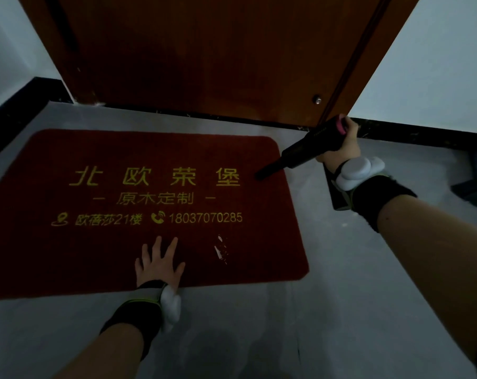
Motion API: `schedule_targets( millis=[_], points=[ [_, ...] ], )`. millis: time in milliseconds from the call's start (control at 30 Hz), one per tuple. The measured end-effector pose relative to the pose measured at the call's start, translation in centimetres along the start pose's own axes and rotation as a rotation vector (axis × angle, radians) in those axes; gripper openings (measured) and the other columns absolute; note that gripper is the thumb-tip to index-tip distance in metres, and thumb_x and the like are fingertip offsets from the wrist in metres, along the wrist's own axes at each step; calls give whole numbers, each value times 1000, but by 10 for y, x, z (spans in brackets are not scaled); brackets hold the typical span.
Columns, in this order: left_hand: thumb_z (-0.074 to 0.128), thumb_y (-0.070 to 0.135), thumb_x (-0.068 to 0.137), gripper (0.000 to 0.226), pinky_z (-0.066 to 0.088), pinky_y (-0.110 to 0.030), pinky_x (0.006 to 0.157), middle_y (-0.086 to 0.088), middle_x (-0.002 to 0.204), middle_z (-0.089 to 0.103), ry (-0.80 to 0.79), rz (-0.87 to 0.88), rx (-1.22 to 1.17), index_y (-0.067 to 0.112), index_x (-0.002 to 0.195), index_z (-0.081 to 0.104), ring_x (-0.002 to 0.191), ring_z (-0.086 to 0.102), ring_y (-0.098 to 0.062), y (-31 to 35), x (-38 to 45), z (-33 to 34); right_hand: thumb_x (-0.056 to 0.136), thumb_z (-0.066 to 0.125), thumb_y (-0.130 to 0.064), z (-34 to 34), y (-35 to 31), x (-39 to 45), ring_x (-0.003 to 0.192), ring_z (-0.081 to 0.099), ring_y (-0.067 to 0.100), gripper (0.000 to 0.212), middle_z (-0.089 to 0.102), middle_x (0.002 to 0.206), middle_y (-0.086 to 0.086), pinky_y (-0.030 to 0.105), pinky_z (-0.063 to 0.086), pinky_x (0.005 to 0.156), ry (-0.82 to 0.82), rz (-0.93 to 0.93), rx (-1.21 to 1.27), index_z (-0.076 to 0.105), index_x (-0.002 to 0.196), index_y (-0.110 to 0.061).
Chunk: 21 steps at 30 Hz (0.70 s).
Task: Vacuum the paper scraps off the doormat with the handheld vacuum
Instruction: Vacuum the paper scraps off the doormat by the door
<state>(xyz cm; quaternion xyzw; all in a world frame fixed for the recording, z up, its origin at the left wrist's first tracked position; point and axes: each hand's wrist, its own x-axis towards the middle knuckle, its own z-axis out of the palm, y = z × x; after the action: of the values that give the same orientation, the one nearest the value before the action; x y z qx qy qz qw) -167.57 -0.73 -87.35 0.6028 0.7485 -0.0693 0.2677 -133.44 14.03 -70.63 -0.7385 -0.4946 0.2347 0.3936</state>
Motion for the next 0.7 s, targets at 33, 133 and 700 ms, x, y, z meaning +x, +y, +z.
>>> schedule_targets(
  millis=[33,133,700],
  points=[
    [34,47,98,64,4,-47,118,0,158,-13,0,3,2,39,148,-4,144,-13,-31,-1,0,0,77,68,2,2,2,-1,116,53,22,92,50,129,3,28,44,94,6,11,5,18,149,-26],
    [34,47,98,64,4,-47,118,1,158,-13,13,3,1,39,148,-4,145,-13,-31,-1,-2,1,77,68,6,-4,5,2,120,50,29,94,48,131,11,37,44,99,-50,29,-22,15,149,-24],
    [32,47,98,63,4,-47,117,1,158,-13,13,-1,16,39,148,-6,145,-13,-31,0,-1,2,77,65,15,-7,22,-11,114,40,15,91,40,132,8,1,31,73,-53,-52,36,13,148,-8]
  ],
)
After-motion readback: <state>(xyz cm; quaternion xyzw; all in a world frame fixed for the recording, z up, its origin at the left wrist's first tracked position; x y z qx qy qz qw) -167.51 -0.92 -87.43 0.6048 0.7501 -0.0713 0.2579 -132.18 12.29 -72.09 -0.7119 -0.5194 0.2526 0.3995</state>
